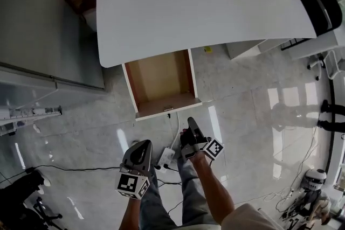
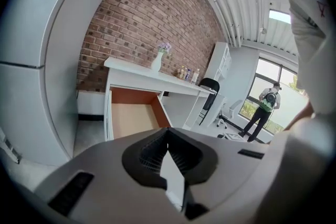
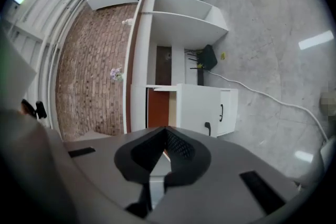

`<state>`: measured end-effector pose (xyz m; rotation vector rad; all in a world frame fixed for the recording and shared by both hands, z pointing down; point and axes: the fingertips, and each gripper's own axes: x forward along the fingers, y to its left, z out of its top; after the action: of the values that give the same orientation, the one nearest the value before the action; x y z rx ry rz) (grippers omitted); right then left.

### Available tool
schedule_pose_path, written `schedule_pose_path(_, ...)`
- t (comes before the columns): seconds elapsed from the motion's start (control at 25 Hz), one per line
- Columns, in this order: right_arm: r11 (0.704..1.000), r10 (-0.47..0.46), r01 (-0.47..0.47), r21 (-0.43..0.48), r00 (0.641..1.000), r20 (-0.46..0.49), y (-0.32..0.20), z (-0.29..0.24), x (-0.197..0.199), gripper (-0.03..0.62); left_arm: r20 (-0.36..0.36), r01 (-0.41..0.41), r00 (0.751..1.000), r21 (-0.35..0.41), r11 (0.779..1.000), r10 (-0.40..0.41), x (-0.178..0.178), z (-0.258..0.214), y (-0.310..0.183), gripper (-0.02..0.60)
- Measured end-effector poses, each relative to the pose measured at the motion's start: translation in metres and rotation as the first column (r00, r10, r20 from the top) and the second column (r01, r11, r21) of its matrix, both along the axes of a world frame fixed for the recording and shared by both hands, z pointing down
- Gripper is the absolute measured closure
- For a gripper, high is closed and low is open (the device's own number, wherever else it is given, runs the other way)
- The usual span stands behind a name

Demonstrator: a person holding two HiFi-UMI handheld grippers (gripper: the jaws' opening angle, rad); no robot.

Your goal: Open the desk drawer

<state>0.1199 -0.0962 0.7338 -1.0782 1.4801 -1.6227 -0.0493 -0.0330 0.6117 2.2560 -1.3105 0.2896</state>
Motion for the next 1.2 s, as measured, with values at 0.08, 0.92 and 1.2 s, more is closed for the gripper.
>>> schedule_pose_path(0.08,0.997,-0.055,0.059,0.052,0.995,-0.078,-0.006,-0.027,-0.002,0.577,0.016,-0.016,1.0,0.034,0.999,0.016,0.002,-0.018,-0.008,0.569)
schedule_pose_path(0.92,0.597,0.169,0.78,0.185,0.103,-0.98,0.006,-0.384,-0.089,0.577,0.099,-0.034,0.995,0.302,0.953,0.004,-0.003,-0.258,-0.037,0.569)
schedule_pose_path(1.2,0.647,0.174,0.727,0.228,0.151,-0.973,0.013,-0.422,-0.076,0.577,0.103,-0.039,0.995,0.363,0.931,0.001,-0.004,-0.298,-0.041,0.569)
